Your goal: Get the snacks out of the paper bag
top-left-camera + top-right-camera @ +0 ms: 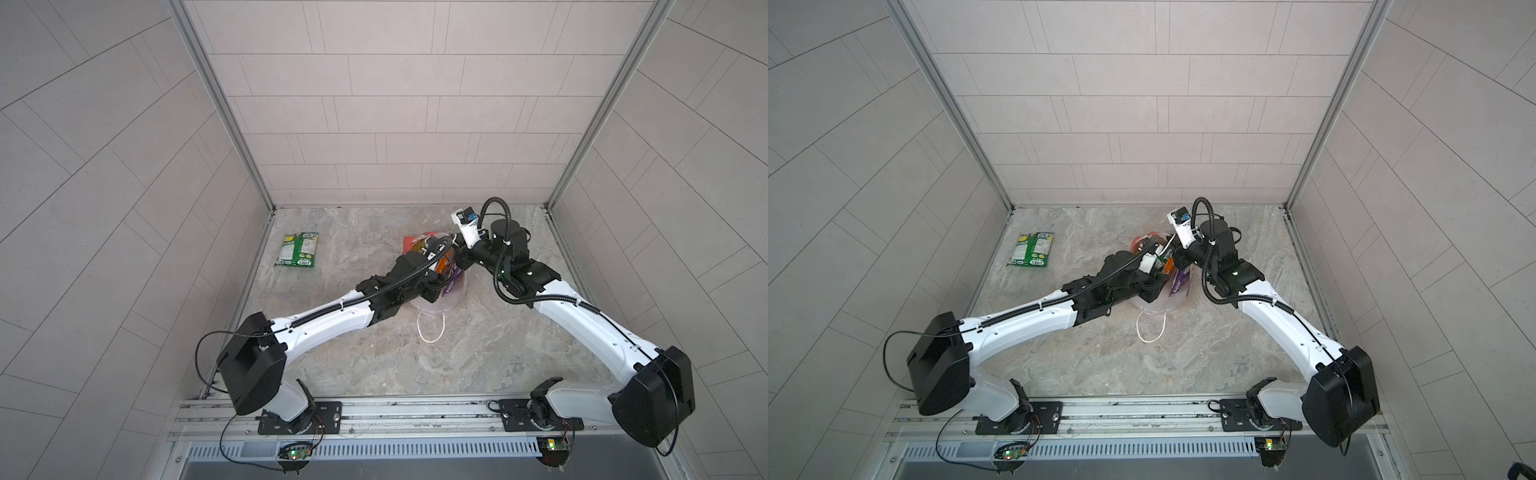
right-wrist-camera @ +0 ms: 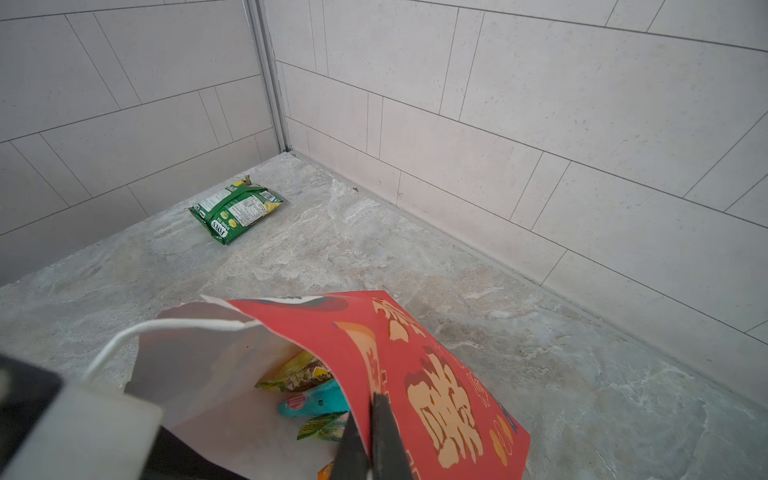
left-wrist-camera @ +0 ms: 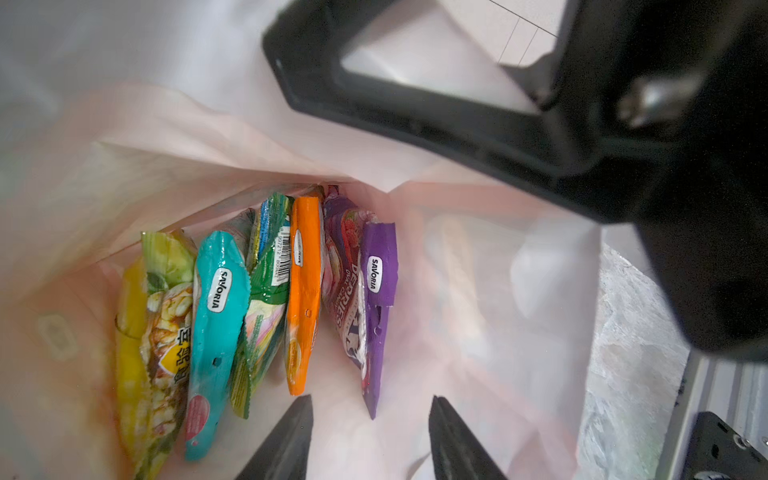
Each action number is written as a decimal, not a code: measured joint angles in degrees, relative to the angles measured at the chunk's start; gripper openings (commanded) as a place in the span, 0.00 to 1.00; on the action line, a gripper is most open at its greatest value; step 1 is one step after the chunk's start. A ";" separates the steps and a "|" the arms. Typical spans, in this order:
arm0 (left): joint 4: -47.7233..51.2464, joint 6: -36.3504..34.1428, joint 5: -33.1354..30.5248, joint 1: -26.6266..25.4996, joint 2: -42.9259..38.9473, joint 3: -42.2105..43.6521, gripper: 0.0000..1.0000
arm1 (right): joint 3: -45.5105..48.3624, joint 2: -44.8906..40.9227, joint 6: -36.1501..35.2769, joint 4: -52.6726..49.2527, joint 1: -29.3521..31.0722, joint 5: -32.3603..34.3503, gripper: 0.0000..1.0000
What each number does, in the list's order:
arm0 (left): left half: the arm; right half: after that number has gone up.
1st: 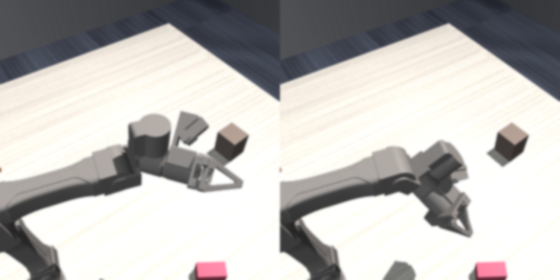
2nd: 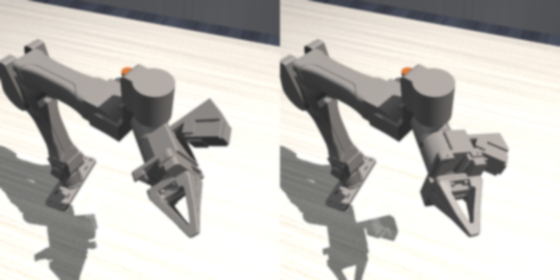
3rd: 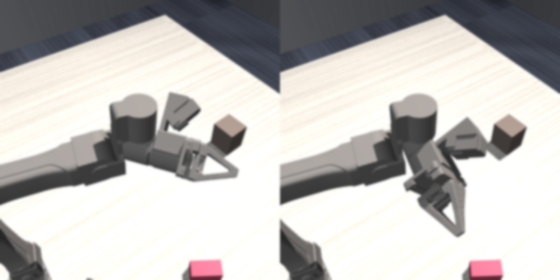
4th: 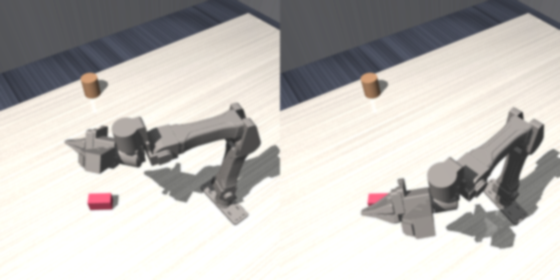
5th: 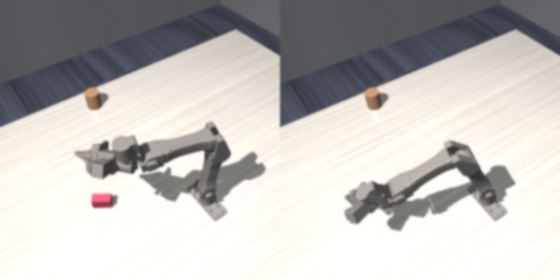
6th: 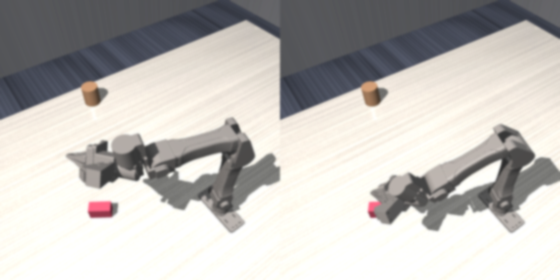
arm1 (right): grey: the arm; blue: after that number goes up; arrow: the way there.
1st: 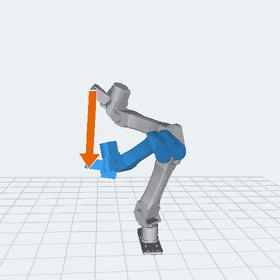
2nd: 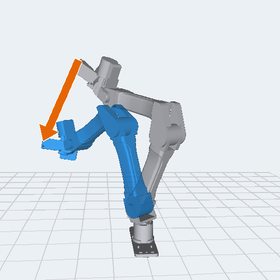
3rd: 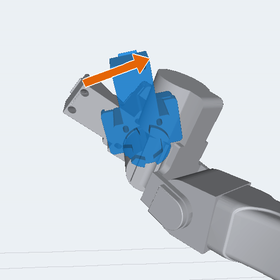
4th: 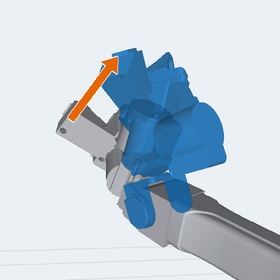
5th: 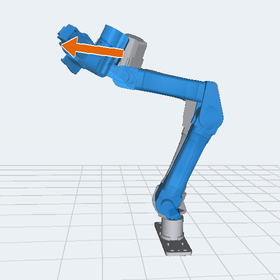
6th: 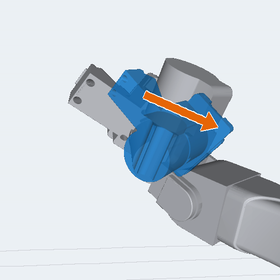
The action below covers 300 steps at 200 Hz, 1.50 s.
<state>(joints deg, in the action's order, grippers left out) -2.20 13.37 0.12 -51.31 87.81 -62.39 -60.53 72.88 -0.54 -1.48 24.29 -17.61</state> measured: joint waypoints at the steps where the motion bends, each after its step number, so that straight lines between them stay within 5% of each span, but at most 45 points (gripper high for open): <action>1: -0.13 -0.07 0.00 0.00 0.11 0.00 0.47 | 0.00 0.00 0.02 0.00 0.00 0.00 0.00; 112: -16.90 -6.25 -5.22 -4.35 -7.41 13.90 0.47 | -3.69 2.14 5.73 -2.67 -2.34 -0.76 0.00; 300: -16.15 -2.69 1.18 0.39 14.56 -1.53 0.57 | -3.45 2.12 7.23 -2.16 -2.34 -2.05 0.00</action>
<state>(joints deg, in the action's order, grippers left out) -18.35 10.68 1.30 -50.92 102.37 -63.92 -63.99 75.00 6.70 -3.64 21.96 -19.66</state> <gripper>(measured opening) 0.567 0.050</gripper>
